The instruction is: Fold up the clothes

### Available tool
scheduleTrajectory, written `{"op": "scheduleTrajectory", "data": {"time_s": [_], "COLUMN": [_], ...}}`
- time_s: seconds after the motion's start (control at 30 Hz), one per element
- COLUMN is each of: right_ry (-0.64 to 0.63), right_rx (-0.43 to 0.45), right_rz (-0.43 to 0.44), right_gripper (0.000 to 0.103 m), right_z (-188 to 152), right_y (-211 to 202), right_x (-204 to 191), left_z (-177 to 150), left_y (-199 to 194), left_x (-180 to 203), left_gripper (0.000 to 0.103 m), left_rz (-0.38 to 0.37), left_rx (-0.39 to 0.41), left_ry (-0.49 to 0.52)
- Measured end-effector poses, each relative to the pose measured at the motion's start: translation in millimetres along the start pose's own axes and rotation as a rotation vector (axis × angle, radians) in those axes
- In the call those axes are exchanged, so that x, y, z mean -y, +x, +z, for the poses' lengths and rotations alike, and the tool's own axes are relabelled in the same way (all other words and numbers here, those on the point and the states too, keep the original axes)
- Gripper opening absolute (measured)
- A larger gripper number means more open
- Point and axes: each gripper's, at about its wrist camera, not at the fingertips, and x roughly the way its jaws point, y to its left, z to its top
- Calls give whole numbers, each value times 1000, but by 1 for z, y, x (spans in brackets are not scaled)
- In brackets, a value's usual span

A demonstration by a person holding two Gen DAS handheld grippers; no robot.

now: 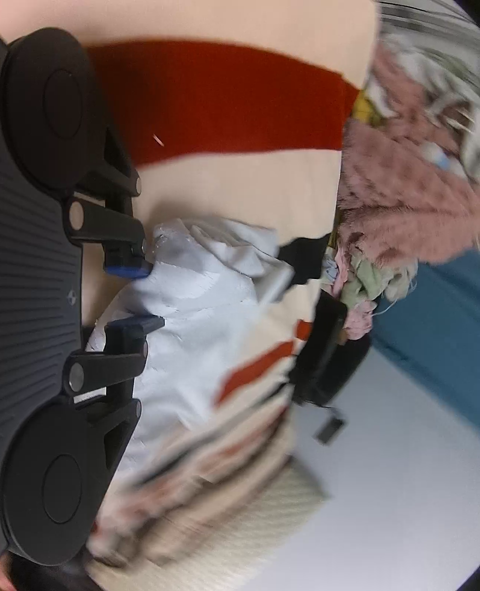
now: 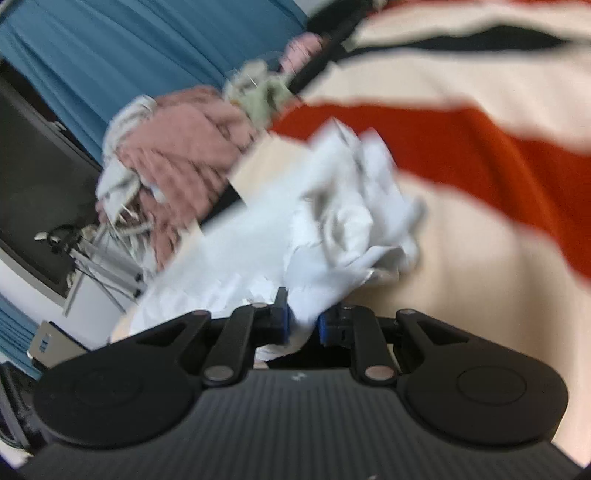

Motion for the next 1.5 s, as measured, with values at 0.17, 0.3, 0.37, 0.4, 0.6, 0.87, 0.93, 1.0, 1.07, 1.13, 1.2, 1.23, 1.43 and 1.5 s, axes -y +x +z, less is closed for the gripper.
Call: {"op": "scheduleTrajectory", "data": {"time_s": [0.17, 0.3, 0.37, 0.4, 0.6, 0.87, 0.93, 1.0, 1.07, 1.13, 1.2, 1.23, 1.43, 1.5], "right_ry": [6, -60, -103, -124, -264, -408, -417, -425, -447, -472, -489, -496, -552, -560], "right_rx": [-55, -32, -10, 1, 76, 195, 208, 226, 243, 261, 280, 289, 330, 342], "right_rz": [-89, -106, -91, -84, -45, -25, -25, -32, -32, -33, -33, -32, -41, -42], "right_gripper": [20, 19, 19, 19, 21, 85, 85, 85, 85, 85, 85, 85, 85, 85], "right_z": [-24, -23, -25, -26, -43, -82, -92, -103, -115, -128, -141, -148, -182, -189], "right_y": [-26, -71, -101, -115, -209, -318, -335, -348, -356, -363, -367, -368, -360, -355], "right_x": [-4, -37, -56, -66, -124, -166, -168, -168, -168, -168, -165, -163, -149, -143], "left_z": [-18, -7, 2, 3, 0, -41, -55, -71, -85, -99, -111, -117, -147, -154], "left_y": [-28, -92, -130, -151, -277, -403, -426, -447, -463, -476, -486, -489, -491, -485], "left_x": [16, 34, 46, 52, 91, 133, 140, 146, 151, 152, 150, 149, 139, 132], "left_gripper": [32, 34, 41, 43, 74, 103, 103, 103, 103, 103, 103, 103, 103, 103], "left_rz": [65, 84, 87, 90, 101, 103, 104, 109, 123, 127, 124, 128, 160, 165], "left_rx": [-2, 36, 74, 101, 228, 319, 330, 342, 361, 375, 394, 404, 427, 422], "left_ry": [110, 98, 116, 130, 189, 266, 284, 313, 336, 340, 340, 339, 368, 359]}}
